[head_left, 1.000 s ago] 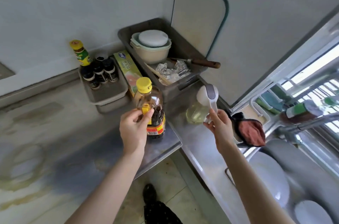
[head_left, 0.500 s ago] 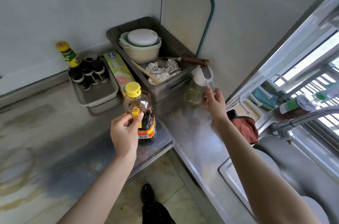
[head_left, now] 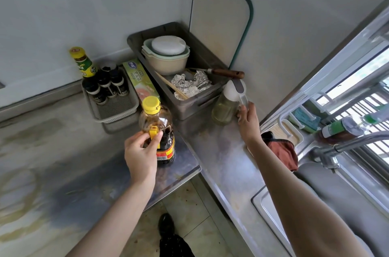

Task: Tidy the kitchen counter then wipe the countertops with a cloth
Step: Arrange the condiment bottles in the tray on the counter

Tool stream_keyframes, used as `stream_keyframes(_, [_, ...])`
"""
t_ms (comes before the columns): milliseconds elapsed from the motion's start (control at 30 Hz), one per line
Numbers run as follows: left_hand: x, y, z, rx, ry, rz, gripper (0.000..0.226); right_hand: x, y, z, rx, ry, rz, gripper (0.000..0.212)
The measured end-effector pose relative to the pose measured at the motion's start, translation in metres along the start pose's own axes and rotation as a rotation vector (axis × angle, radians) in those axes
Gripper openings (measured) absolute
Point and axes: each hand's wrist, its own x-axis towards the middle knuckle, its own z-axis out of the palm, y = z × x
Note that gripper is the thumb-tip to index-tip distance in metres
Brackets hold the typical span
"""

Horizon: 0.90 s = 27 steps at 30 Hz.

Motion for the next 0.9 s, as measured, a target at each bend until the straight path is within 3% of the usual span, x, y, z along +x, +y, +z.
stream_keyframes(133, [-0.002,0.004,0.004,0.005,0.034,-0.007,0.025,0.002,0.000,-0.004,-0.036,0.003,0.057,0.039])
stream_keyframes(233, [-0.008,0.009,0.012,0.024,0.085,-0.005,0.023,-0.028,-0.008,0.007,-0.021,0.215,0.119,0.047])
stream_keyframes(300, [-0.010,0.010,0.016,0.033,0.096,0.032,0.022,-0.065,-0.011,0.022,-0.030,0.266,0.065,0.040])
stream_keyframes(433, [-0.010,0.009,0.017,0.073,-0.014,0.063,0.023,-0.118,-0.007,0.054,-0.111,-0.082,0.026,0.028])
stream_keyframes(567, [-0.007,0.003,-0.001,-0.008,-0.321,-0.002,0.029,-0.140,-0.024,0.080,-0.088,-0.265,-0.103,0.030])
stream_keyframes(633, [-0.006,-0.001,-0.015,-0.086,-0.362,-0.071,0.026,-0.143,-0.041,0.096,-0.078,-0.343,-0.134,0.035])
stream_keyframes(733, [-0.005,-0.009,-0.033,-0.120,-0.250,-0.153,0.020,-0.139,-0.063,0.117,-0.158,-0.306,-0.151,0.030])
stream_keyframes(900, [0.000,-0.022,-0.049,-0.046,-0.244,-0.195,0.016,-0.126,-0.067,0.125,-0.103,-0.200,-0.174,0.019])
